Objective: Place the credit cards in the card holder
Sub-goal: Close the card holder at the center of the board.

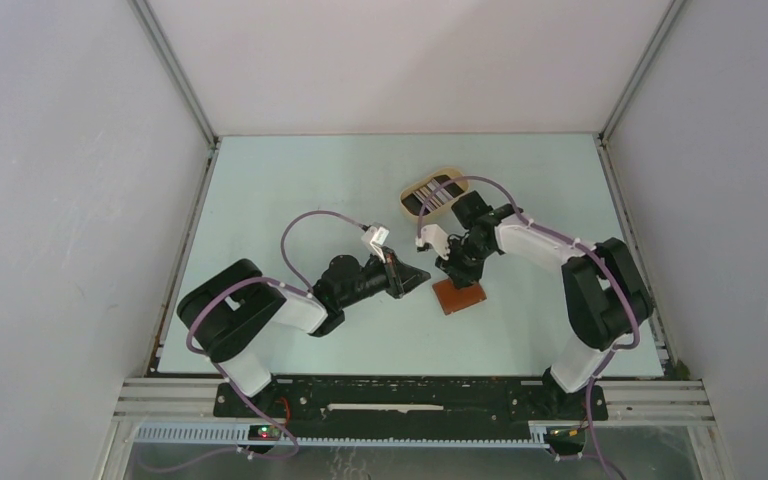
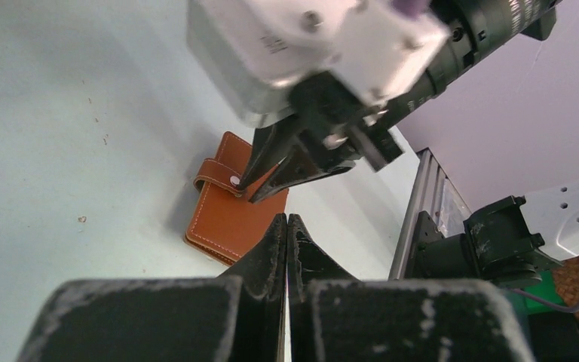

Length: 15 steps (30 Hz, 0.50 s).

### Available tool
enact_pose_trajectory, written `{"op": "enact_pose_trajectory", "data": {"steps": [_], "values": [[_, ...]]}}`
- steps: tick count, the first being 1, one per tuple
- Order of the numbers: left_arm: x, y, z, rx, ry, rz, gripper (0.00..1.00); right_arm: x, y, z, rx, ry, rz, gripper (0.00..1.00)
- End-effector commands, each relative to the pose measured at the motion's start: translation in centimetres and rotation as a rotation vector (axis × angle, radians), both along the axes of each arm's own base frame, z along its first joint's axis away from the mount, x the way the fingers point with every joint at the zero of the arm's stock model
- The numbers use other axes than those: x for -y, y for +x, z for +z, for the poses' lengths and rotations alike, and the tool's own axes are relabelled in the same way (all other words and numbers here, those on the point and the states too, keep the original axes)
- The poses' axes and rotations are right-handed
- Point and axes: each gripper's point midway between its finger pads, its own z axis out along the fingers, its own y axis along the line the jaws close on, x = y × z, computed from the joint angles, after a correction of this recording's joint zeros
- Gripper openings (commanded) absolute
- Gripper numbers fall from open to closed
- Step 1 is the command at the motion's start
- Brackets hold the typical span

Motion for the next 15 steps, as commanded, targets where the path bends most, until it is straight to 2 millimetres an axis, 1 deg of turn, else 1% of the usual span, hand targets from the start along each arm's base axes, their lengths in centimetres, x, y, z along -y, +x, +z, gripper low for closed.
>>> {"op": "enact_pose_trajectory", "data": {"steps": [1, 2, 3, 5, 7, 9, 10, 11, 12, 14, 15], "values": [[-0.2, -0.4, 0.2, 0.000, -0.029, -0.012, 0.00, -1.1, 0.7, 5.8, 0.086, 0.158, 0.007, 0.30], [-0.2, -0.6, 0.2, -0.008, -0.034, -0.018, 0.00, -1.0, 0.5, 6.9, 0.106, 0.189, 0.016, 0.36], [-0.1, -0.8, 0.3, -0.018, -0.040, -0.023, 0.00, -0.9, 0.3, 7.8, 0.130, 0.218, 0.029, 0.39], [-0.2, -1.1, 0.1, -0.047, -0.047, -0.016, 0.01, -0.4, -0.1, 9.3, 0.188, 0.279, 0.062, 0.43], [-0.2, -1.9, -0.3, -0.088, -0.052, 0.000, 0.03, 0.1, -0.6, 10.9, 0.254, 0.353, 0.115, 0.46], [-0.2, -2.7, -0.8, -0.124, -0.047, 0.033, 0.07, 0.6, -1.5, 12.1, 0.356, 0.424, 0.239, 0.51], [-0.3, -2.7, -1.1, -0.137, -0.038, 0.073, 0.10, 0.8, -2.3, 11.9, 0.393, 0.450, 0.307, 0.58], [-0.3, -3.0, -1.5, -0.151, -0.025, 0.098, 0.13, 0.9, -2.4, 12.4, 0.461, 0.470, 0.375, 0.68], [-0.3, -3.0, -1.9, -0.162, -0.009, 0.137, 0.18, 1.1, -2.6, 12.1, 0.504, 0.473, 0.428, 0.74], [-0.6, -2.9, -3.3, -0.180, 0.040, 0.212, 0.30, 1.2, -2.9, 11.1, 0.527, 0.455, 0.519, 0.77], [-0.6, -2.7, -3.7, -0.188, 0.051, 0.242, 0.34, 1.1, -2.8, 10.9, 0.520, 0.455, 0.535, 0.77]]}}
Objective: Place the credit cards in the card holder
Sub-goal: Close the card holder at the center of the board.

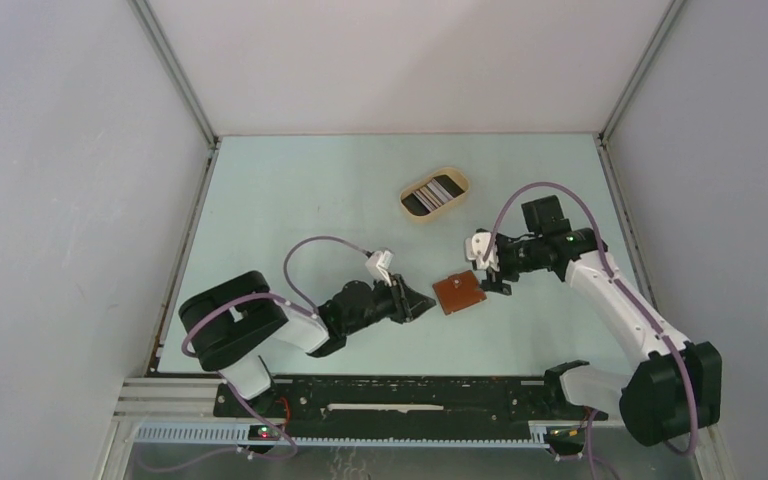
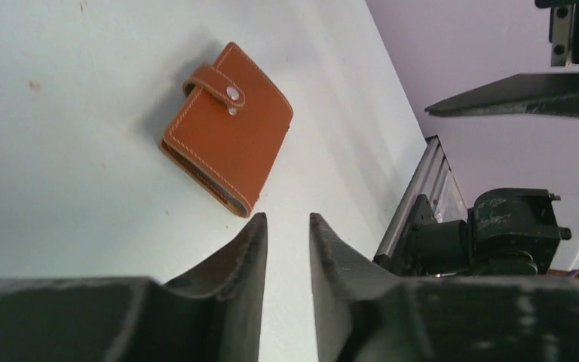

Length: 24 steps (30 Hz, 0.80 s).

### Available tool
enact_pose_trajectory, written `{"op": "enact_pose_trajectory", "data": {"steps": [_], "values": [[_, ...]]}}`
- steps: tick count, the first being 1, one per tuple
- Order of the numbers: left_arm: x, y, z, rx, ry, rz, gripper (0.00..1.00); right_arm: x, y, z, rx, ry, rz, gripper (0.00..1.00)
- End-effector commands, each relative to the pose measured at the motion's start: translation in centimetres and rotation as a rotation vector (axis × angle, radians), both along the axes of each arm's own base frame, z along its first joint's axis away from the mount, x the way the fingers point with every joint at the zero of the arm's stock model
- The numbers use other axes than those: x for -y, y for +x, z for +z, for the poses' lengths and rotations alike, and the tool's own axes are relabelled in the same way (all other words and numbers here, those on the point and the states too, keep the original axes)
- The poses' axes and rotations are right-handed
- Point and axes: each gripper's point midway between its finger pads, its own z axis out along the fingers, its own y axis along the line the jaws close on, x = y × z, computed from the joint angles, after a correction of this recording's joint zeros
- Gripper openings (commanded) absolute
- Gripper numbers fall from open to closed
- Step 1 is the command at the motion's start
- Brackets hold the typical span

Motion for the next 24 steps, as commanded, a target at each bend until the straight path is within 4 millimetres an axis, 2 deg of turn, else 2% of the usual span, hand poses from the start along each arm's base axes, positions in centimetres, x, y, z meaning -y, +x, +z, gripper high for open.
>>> {"op": "enact_pose_trajectory", "data": {"steps": [1, 6, 11, 21, 24], "values": [[-1.0, 1.6, -0.8, -0.030, 0.038, 0.210, 0.38, -1.3, -0.7, -1.2, 0.106, 0.015, 0.251, 0.76], [0.2, 3.0, -1.6, -0.099, -0.004, 0.275, 0.41, -1.6, 0.3, -4.1, 0.112, -0.087, 0.278, 0.71], [1.4, 3.8, -2.9, -0.173, -0.022, 0.307, 0.38, -1.7, 1.4, -6.3, 0.101, -0.155, 0.274, 0.67], [2.3, 4.2, -4.1, -0.198, 0.017, 0.306, 0.39, -2.1, 3.1, -9.6, 0.106, -0.255, 0.268, 0.61], [2.5, 4.2, -4.6, -0.215, 0.027, 0.302, 0.39, -2.2, 3.1, -10.4, 0.095, -0.278, 0.273, 0.60]]}}
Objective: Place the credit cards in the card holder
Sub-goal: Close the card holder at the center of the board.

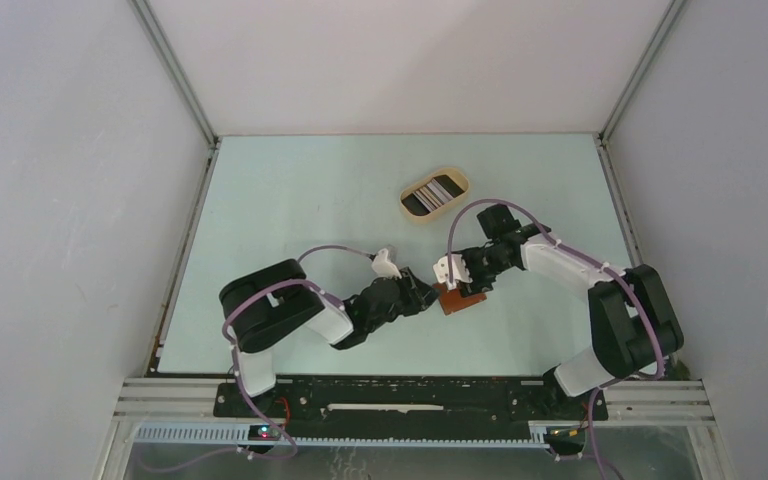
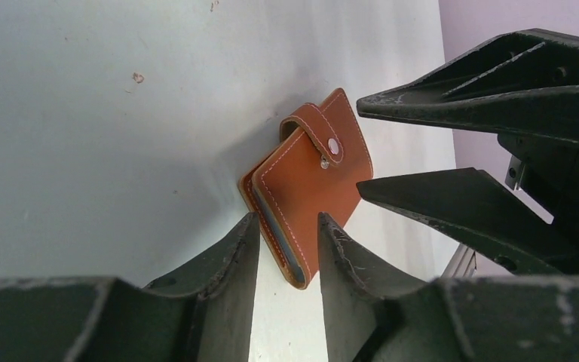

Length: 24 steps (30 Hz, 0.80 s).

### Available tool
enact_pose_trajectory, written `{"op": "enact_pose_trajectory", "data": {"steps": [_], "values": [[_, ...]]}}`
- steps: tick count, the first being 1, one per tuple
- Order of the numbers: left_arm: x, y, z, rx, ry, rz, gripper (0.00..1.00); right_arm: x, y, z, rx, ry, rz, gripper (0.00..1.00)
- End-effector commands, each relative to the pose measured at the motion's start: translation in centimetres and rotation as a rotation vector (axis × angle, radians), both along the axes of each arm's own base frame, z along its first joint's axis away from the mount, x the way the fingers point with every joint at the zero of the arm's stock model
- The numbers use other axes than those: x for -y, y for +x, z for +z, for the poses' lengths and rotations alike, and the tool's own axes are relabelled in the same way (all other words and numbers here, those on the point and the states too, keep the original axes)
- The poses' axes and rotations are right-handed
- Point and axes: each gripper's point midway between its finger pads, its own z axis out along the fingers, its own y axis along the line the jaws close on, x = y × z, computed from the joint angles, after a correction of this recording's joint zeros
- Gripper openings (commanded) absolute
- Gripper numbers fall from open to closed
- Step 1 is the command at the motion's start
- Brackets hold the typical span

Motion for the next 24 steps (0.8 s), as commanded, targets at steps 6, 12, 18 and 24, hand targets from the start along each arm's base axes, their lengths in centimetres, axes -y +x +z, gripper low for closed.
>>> {"op": "enact_pose_trajectory", "data": {"steps": [6, 12, 18, 24], "values": [[1.6, 0.8, -0.8, -0.042, -0.009, 0.010, 0.37, 0.1, 0.9, -1.6, 0.029, -0.064, 0.005, 0.57], [1.1, 1.1, -1.4, -0.055, 0.018, 0.021, 0.26, -0.1, 1.1, -2.4, 0.030, -0.083, 0.008, 0.51], [0.6, 1.7, -1.8, -0.062, 0.027, 0.017, 0.15, -0.2, 1.6, -2.4, 0.059, -0.085, -0.004, 0.46], [0.1, 2.2, -1.6, -0.049, 0.045, 0.007, 0.13, -0.4, 1.7, -2.0, 0.068, -0.069, -0.007, 0.39]]}}
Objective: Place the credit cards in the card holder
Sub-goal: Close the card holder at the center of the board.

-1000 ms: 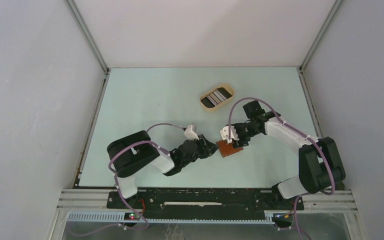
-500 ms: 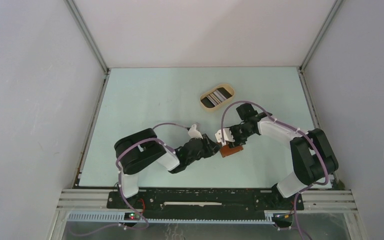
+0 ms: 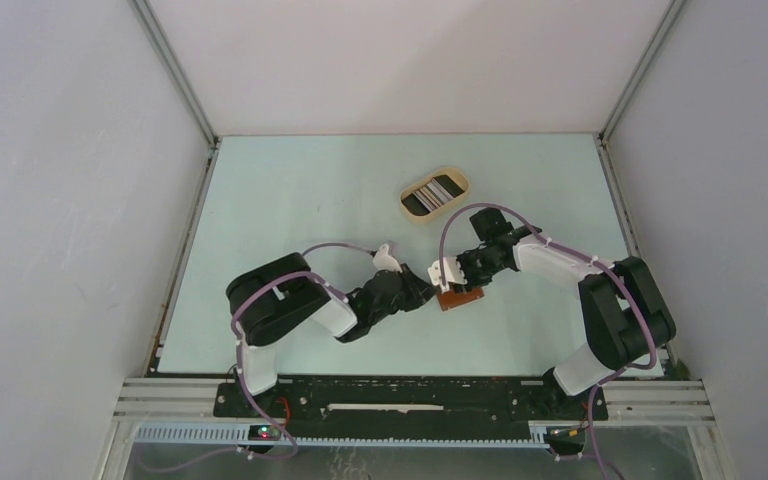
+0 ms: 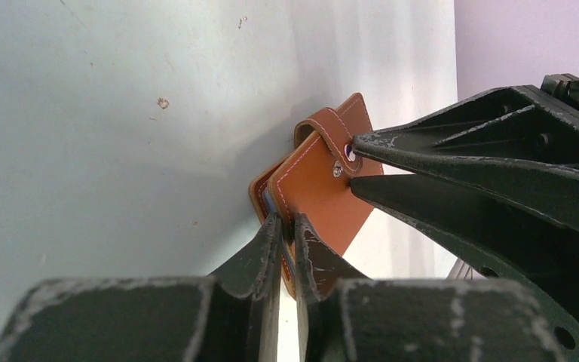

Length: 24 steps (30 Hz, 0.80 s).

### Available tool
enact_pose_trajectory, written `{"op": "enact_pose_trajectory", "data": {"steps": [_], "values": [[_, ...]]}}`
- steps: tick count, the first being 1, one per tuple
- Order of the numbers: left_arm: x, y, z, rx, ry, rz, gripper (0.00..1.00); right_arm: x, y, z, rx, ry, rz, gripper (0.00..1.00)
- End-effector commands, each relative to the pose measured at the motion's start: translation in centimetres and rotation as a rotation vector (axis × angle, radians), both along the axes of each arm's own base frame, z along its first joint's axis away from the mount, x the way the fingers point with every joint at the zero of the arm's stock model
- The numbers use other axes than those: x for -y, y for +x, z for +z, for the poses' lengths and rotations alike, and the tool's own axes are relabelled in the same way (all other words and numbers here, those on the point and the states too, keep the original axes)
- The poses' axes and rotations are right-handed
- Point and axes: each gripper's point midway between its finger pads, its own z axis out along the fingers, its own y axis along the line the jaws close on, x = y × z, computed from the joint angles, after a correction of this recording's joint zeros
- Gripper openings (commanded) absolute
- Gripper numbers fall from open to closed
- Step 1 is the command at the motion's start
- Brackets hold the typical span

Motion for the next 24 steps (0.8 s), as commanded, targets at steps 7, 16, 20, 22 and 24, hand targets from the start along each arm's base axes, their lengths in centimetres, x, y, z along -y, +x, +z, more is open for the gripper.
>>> {"op": "enact_pose_trajectory", "data": {"steps": [7, 16, 20, 22, 24], "values": [[0.0, 1.0, -0.5, 0.012, 0.068, -0.052, 0.12, -0.8, 1.5, 0.7, 0.062, 0.029, -0.032, 0.29], [-0.2, 1.2, -0.9, 0.006, 0.090, -0.094, 0.11, -0.8, 2.5, 0.6, 0.086, 0.027, -0.077, 0.18], [-0.4, 1.6, -1.0, 0.007, 0.114, -0.112, 0.10, -0.6, 2.3, 0.4, 0.078, 0.016, -0.072, 0.09], [-0.6, 1.9, -1.1, 0.005, 0.129, -0.119, 0.10, -0.5, 2.1, 0.4, 0.070, 0.015, -0.069, 0.06], [-0.9, 2.0, -1.3, 0.002, 0.149, -0.122, 0.09, -0.4, 1.9, 0.4, 0.062, 0.014, -0.069, 0.02]]}}
